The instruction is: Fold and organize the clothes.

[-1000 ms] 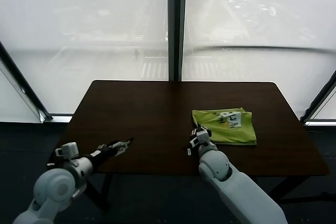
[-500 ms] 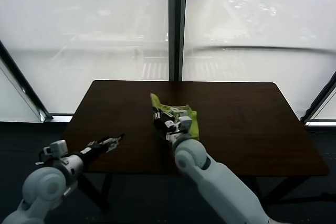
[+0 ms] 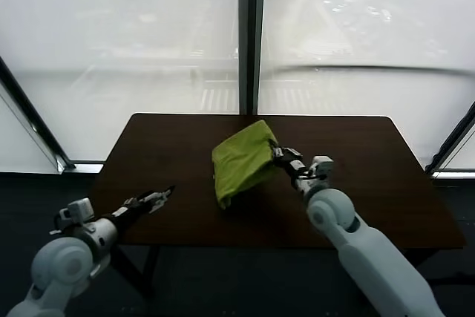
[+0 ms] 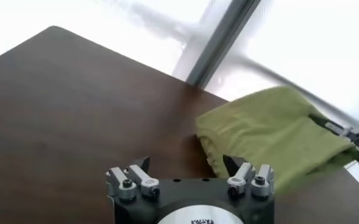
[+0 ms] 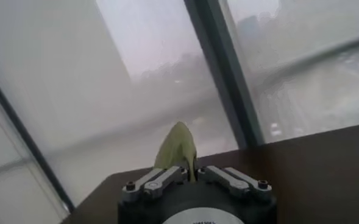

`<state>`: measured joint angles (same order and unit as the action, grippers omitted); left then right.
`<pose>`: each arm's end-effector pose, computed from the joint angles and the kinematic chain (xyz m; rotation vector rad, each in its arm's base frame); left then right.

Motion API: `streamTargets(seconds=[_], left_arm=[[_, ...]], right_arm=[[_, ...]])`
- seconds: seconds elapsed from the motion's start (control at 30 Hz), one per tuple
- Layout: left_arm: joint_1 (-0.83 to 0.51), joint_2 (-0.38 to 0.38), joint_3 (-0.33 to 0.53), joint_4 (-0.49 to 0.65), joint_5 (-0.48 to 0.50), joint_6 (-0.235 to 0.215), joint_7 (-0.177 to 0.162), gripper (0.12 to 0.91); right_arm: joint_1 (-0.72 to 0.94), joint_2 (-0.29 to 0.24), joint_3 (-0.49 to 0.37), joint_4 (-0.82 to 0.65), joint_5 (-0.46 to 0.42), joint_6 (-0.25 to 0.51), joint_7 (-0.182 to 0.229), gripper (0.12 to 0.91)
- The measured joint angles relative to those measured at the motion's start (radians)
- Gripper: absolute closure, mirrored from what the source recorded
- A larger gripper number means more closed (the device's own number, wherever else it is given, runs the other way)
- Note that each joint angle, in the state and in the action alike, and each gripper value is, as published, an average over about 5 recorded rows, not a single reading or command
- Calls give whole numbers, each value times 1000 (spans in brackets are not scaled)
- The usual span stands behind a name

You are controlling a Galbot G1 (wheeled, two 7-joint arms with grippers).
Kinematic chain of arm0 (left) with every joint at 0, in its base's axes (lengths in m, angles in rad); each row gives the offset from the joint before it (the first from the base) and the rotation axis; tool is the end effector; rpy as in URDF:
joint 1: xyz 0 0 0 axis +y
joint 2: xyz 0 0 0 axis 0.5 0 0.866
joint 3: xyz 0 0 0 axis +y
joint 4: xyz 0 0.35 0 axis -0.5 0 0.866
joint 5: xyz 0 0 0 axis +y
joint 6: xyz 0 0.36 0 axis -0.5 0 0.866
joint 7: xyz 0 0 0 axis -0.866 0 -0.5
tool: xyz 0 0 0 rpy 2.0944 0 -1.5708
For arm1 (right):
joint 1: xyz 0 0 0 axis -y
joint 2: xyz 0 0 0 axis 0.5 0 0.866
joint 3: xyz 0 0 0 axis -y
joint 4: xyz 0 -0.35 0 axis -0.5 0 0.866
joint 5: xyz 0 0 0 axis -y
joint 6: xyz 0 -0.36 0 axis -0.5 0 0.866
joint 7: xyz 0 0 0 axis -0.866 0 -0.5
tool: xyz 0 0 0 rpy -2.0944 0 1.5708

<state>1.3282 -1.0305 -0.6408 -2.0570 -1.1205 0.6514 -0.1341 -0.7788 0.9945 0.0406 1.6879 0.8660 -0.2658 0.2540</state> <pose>0.2658 0.1254 -0.2190 -0.3341 -2.5432 0.5906 0.3978 -0.0286 -0.2522 0.3686 -2.8601 -0.2214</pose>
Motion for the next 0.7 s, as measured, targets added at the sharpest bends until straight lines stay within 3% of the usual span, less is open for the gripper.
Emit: streamTargets(seconds=[0.07,0.13,0.4,0.5,0.6,0.7], left_arm=[[-2,-5,4,-5,-1,-1,0,123],[-1,-7,4,-13,-4,-1,0,123],[21,-8,-16,-49,-11,-1,0,123],[29,-10,-21,-57,-10,-1,0,123],[39,-14,-27,-60,-5,-4,0,123],[51,-23,-30,-60,20,-18,13,123]], right_arm=[[-12,-33,18,-43,-36,-22,-22,833],[-27,-57,39,-69,-57,-46,-32,767],[-106,-154,146,-38,-83,-130,-60,275],[-136,-190,181,-16,-90,-139,-57,154],[-171,-220,211,7,-106,-114,-65,123],[-219,-237,238,26,-147,-33,-106,119]])
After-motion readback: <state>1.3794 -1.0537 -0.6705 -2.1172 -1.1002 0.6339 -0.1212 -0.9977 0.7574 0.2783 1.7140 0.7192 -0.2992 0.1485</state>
